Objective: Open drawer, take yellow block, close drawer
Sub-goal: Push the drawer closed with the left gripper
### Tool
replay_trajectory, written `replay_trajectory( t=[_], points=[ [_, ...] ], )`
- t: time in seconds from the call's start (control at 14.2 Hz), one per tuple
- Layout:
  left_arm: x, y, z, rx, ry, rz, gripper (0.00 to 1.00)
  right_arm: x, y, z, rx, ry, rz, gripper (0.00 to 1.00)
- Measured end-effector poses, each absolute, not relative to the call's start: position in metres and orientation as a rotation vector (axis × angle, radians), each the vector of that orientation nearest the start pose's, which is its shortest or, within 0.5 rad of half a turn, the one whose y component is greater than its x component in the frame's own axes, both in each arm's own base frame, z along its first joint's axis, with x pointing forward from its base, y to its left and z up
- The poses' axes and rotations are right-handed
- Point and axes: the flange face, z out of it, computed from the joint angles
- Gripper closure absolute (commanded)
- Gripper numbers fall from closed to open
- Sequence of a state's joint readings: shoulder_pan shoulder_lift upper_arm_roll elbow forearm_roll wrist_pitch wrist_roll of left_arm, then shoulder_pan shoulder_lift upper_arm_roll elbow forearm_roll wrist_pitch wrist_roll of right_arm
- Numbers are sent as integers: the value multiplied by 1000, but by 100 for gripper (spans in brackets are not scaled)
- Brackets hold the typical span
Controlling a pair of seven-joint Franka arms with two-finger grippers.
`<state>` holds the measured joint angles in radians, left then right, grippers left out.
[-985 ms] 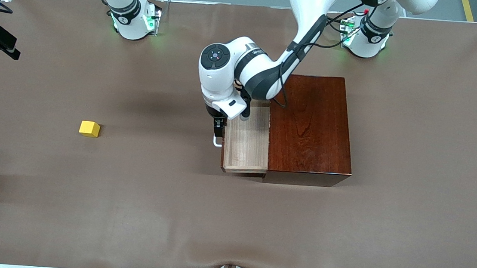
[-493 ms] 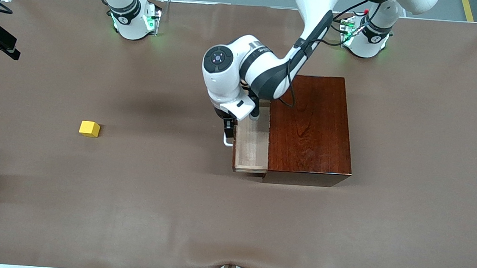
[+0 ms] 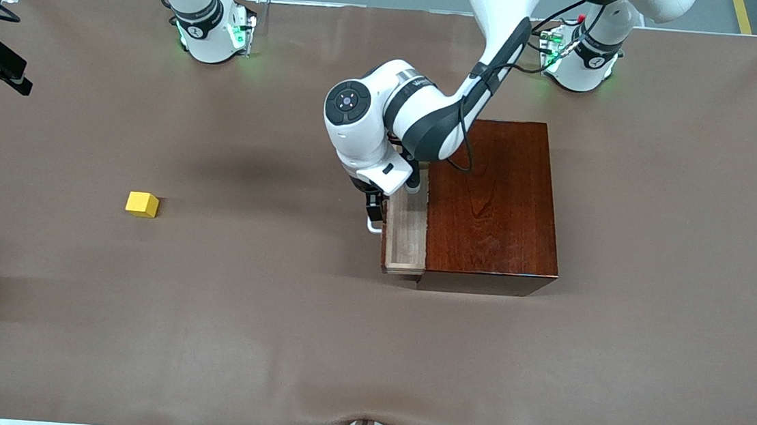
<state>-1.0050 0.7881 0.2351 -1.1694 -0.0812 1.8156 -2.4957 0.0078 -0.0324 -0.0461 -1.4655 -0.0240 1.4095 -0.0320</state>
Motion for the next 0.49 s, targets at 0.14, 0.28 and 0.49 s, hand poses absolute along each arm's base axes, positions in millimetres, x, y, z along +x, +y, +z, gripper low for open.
replay_trajectory(
  t=[0.14, 0.28, 0.49],
  points=[
    [498, -537, 316, 2177, 2507, 211, 0, 526, -23, 677, -3163, 15, 39, 0],
    [506, -518, 311, 2185, 2586, 238, 0, 526, -24, 677, -3163, 16, 39, 0],
    [513, -503, 308, 2184, 2642, 242, 0, 526, -24, 677, -3163, 16, 39, 0]
  ],
)
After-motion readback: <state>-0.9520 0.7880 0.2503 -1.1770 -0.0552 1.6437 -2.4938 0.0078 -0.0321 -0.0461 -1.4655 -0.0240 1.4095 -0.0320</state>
